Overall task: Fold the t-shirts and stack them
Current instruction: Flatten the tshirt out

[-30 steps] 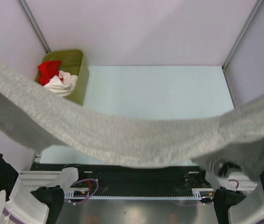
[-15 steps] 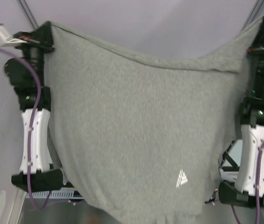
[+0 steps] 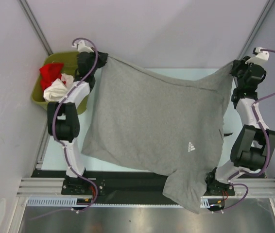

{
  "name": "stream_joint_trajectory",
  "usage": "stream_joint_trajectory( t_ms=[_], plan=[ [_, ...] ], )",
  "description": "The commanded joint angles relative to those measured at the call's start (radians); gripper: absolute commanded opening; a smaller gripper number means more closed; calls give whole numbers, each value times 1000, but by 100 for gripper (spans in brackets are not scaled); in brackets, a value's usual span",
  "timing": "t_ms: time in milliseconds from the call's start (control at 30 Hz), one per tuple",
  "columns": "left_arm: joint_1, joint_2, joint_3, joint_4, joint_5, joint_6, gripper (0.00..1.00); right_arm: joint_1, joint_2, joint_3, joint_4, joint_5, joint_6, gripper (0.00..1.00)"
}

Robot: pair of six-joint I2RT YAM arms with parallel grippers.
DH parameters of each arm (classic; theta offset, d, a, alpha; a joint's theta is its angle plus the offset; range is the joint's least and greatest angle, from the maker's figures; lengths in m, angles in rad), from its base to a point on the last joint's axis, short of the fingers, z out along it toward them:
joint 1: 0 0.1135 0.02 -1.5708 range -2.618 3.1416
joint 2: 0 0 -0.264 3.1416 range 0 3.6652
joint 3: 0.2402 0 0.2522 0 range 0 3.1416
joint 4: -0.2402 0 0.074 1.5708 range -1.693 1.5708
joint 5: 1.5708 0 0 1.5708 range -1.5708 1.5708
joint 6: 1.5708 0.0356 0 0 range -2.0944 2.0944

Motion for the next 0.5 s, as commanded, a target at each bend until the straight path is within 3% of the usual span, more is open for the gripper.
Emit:
stream_joint_trajectory(
  t_ms=[0, 200, 467],
  plan=[
    [-35, 113, 184, -9, 19, 53, 0, -24, 71, 49, 122, -37, 4, 0],
    [-37, 277, 365, -130, -7, 62, 0, -44, 252, 186, 47, -96, 24, 0],
    [-35, 391, 481, -184, -79, 50, 0, -38, 431, 365, 4, -120, 69, 0]
  ],
)
